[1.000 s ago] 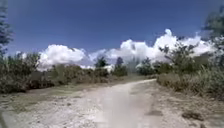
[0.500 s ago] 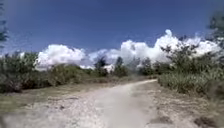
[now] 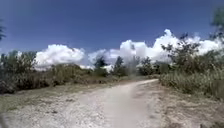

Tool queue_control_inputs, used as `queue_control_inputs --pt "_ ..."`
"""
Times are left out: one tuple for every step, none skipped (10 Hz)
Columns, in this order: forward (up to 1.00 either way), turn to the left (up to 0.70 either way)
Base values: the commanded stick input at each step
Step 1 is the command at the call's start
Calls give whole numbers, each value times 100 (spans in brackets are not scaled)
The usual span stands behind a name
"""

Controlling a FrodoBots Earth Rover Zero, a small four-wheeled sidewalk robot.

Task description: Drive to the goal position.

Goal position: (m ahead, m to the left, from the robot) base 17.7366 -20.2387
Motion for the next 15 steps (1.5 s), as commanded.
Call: queue_control_inputs --pt "45 2" --pt "45 2" --pt "45 2" --pt "45 2" --pt "45 2" --pt "45 2" --pt "45 2" --pt "45 2" --pt "45 2" --pt "45 2" --pt "45 2" --pt "45 2" --pt "45 2" --pt "45 2" --pt "45 2"
